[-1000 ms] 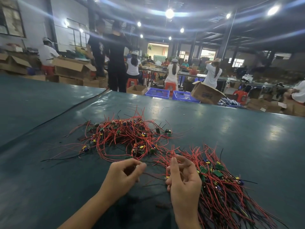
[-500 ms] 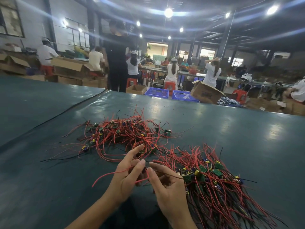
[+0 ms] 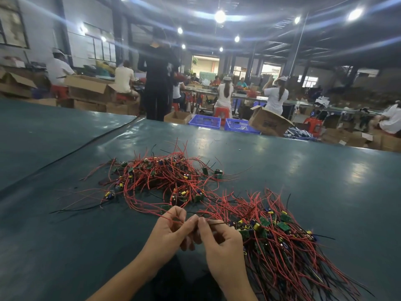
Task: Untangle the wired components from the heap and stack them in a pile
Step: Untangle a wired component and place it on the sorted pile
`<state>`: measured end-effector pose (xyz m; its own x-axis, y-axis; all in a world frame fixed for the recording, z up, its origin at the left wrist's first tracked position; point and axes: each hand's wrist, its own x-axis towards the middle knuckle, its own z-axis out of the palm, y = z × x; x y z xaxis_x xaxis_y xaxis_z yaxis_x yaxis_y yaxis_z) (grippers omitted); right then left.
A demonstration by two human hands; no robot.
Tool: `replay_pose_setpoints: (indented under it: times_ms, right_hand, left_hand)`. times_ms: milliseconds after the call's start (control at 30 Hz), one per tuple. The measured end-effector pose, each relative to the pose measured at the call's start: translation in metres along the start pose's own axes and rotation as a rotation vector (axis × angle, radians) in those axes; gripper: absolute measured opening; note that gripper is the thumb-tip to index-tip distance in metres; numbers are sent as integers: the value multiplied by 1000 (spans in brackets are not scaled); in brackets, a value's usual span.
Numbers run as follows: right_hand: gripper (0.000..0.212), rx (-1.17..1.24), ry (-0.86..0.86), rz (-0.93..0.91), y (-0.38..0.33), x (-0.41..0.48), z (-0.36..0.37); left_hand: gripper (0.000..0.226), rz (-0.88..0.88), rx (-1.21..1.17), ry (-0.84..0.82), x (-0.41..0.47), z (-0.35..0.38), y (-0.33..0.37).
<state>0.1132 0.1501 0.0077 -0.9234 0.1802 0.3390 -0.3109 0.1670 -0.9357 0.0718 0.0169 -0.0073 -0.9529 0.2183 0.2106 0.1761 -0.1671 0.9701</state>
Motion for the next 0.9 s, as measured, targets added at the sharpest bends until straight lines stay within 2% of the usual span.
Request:
replay_pose_setpoints:
  times_ms: [200, 333, 467, 600, 700, 800, 900]
  right_hand:
    - [19, 109, 31, 39, -3, 1, 1]
    - [23, 156, 51, 64, -4, 0, 2]
    - [25, 209, 94, 170, -2, 2, -1]
    - [40, 164, 15, 200, -4, -2, 5]
    - [51, 147, 37, 171, -4, -4, 10]
    - [47, 180, 81, 218, -2, -1, 8]
    - [31, 261, 143, 313, 1, 4, 4]
  left_hand:
    - [41, -68, -21, -64, -4, 4, 6]
    - [58, -75, 24, -129, -6, 6, 9]
    - [35, -75, 52, -154, -8, 11, 14]
    - [43, -46, 17, -147, -9, 12, 13]
    - [40, -36, 62, -150, -9, 13, 13]
    - [39, -25, 120, -166, -6, 12, 13]
    - [47, 17, 151, -166, -6, 13, 15]
